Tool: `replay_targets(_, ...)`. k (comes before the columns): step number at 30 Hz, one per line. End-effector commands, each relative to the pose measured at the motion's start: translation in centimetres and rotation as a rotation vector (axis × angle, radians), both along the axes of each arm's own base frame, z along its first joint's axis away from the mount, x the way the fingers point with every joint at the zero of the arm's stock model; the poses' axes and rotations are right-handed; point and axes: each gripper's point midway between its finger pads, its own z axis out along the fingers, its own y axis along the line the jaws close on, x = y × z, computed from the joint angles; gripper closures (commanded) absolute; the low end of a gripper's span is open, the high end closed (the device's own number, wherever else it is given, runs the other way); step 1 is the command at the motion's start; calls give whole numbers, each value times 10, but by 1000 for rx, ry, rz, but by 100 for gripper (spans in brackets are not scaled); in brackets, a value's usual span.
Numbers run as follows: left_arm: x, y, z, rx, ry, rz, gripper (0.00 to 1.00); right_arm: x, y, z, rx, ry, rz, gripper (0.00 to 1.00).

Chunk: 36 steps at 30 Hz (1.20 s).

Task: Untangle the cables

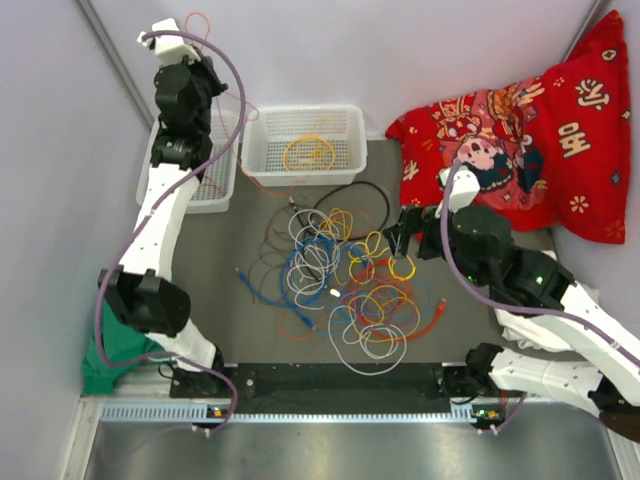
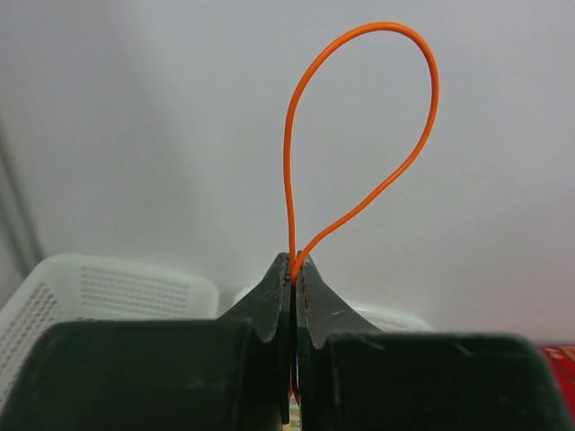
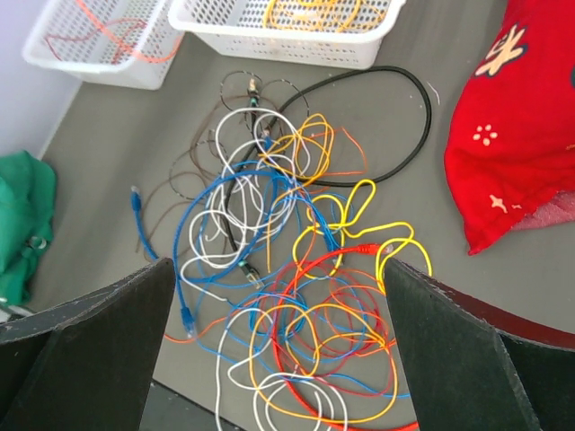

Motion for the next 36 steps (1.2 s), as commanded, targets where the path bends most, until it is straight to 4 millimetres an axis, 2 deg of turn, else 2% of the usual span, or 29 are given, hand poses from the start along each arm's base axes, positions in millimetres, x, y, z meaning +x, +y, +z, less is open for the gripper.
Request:
replay_targets(1, 24, 54, -6, 50, 8, 227, 100, 6, 11, 1, -9, -30, 23, 1)
replay_targets(3, 32, 73, -10, 48, 7, 274, 100, 8, 16, -5, -14, -23, 33, 1)
replay_targets(5, 36, 87, -5, 43, -9, 301, 100, 10, 24, -12, -22, -9, 52, 1)
replay_targets(6, 42, 91, -10, 45, -1, 308, 100, 12, 25, -14, -26, -2, 52, 1)
replay_targets(7, 43, 95, -1, 42, -19, 314, 100, 13, 27, -17, -31, 4, 55, 1)
replay_targets(11, 51, 111, -2, 43, -25, 347, 100, 19, 34, -26, -33, 31, 69, 1)
replay_targets(13, 56, 112, -6, 48, -26, 358, 100, 22, 35, -28, -30, 36, 66, 1)
replay_targets(14, 56, 131, -9, 49, -21, 396, 100, 22, 36, -30, -31, 39, 70, 1)
replay_targets(20, 70, 162, -39, 37, 18, 450, 100, 26, 38, -40, -47, 68, 75, 1)
replay_targets(21, 69, 162, -37, 67, 11, 449, 100, 27, 38, -42, -48, 73, 74, 1)
replay_targets(23, 69, 159, -52, 57, 46, 434, 100, 30, 40, -47, -50, 84, 79, 1)
replay_targets(25, 70, 151, -74, 26, 97, 398, 100, 32, 44, -52, -42, 97, 81, 1)
replay_targets(26, 63, 141, -68, 13, 75, 355, 100, 32, 47, -54, -39, 105, 93, 1)
replay_targets(27, 62, 134, -96, 13, 120, 336, 100, 31, 49, -55, -37, 108, 100, 1)
replay_targets(28, 59, 119, -100, 23, 114, 315, 100, 32, 50, -56, -32, 111, 103, 1)
replay_targets(29, 48, 113, -91, 31, 85, 319, 100, 32, 52, -58, -33, 117, 106, 1)
replay_targets(30, 44, 115, -103, 59, 90, 343, 100, 32, 53, -58, -29, 117, 110, 1)
replay_targets(31, 42, 91, -102, 77, 80, 312, 100, 32, 54, -58, -30, 118, 110, 1)
replay_targets(32, 38, 84, -101, 95, 76, 319, 100, 32, 53, -59, -32, 119, 108, 1)
replay_targets(33, 33, 88, -105, 143, 79, 385, 100, 32, 53, -58, -30, 118, 110, 1)
replay_targets(34, 31, 73, -107, 169, 72, 390, 100, 32, 52, -57, -31, 116, 106, 1)
replay_targets(35, 29, 73, -109, 206, 71, 423, 100, 32, 50, -57, -30, 114, 103, 1)
replay_targets(36, 20, 82, -118, 257, 94, 516, 100, 31, 50, -58, -29, 114, 102, 1)
